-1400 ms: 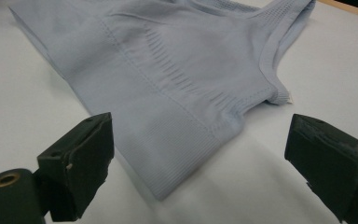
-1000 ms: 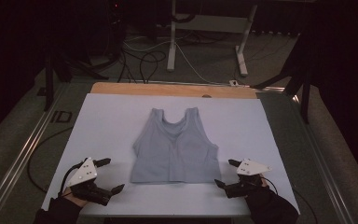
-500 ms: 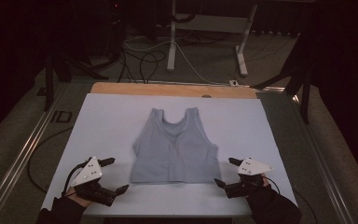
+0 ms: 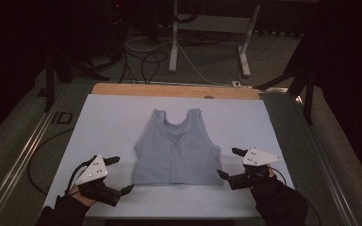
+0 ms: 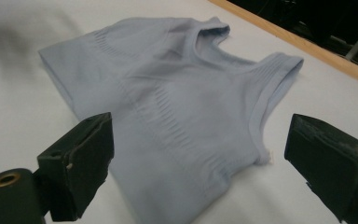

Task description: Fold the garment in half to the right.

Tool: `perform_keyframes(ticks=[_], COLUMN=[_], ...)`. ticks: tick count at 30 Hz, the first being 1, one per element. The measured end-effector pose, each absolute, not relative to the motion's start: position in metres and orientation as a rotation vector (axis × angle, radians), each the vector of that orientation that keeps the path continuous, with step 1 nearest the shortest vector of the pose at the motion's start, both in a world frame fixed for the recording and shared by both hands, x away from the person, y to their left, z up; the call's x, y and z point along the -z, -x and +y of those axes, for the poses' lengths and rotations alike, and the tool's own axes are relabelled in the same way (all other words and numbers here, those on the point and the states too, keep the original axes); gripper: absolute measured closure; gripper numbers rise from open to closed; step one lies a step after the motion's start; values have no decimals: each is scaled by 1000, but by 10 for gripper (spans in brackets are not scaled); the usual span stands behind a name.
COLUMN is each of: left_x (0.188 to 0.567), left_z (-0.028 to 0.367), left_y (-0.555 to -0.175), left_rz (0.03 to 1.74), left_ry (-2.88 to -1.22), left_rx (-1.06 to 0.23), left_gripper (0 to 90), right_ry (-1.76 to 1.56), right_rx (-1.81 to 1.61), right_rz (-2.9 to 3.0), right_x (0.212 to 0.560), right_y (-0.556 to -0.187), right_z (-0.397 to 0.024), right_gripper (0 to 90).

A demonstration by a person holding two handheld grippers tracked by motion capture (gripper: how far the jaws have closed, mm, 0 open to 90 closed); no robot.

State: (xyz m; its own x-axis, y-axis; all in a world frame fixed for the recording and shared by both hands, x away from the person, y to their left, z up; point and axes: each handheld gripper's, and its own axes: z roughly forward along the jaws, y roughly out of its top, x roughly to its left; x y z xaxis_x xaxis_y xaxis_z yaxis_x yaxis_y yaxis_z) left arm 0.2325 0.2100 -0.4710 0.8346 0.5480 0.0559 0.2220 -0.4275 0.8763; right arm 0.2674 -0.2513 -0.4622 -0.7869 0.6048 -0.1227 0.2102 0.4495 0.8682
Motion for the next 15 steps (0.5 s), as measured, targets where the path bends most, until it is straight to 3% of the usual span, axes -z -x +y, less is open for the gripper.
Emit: perform_keyframes(ticks=[15], left_x=[463], left_z=[205], left_y=[-237], left_rz=[574], left_ry=[-2042], left_rx=[-404], left_gripper=[4], right_ry=[-607], right_rx=[-1285], right_rz=[2325], right_x=[446], right_y=[-298], right_z=[-217], right_gripper=[83])
